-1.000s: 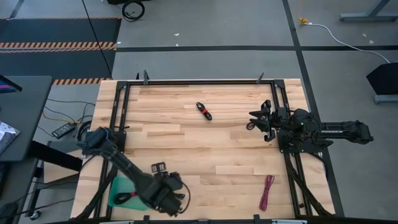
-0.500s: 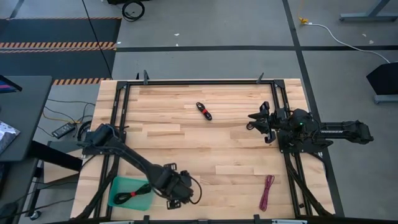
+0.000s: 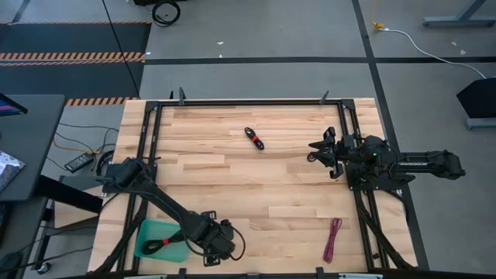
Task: Pick and place USB-C Cables
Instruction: Put the black charger cable into the green bin
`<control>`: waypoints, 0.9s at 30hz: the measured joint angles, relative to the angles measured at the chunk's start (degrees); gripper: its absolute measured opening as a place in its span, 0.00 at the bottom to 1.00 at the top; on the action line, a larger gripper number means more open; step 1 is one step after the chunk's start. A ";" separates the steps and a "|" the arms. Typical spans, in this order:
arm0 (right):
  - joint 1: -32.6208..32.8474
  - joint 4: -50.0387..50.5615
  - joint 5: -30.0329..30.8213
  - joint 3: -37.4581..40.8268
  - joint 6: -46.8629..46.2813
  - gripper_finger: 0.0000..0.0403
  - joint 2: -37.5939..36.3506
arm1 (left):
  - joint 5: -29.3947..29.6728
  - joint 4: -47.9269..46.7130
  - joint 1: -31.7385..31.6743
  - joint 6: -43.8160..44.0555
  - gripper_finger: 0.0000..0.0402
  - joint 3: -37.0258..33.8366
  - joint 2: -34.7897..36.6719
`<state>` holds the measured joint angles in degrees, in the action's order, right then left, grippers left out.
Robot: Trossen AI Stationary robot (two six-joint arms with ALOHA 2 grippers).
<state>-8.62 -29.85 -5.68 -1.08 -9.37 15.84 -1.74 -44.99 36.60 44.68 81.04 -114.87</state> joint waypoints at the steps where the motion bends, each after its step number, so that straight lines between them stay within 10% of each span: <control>1: 0.00 -0.01 -0.01 0.00 0.00 0.38 0.00 | 0.00 -0.38 0.00 0.01 0.47 -0.04 -0.24; 13: 0.00 -0.02 0.01 0.00 0.02 0.38 0.00 | -3.57 -0.86 -0.65 -3.86 0.08 0.11 -2.50; 27: 0.00 0.02 0.03 0.00 0.02 0.38 0.00 | 2.90 -25.40 -2.59 -6.64 0.08 12.52 3.89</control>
<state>-8.62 -29.83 -5.65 -1.08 -9.34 15.84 1.16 -70.39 34.01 38.04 93.56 -110.98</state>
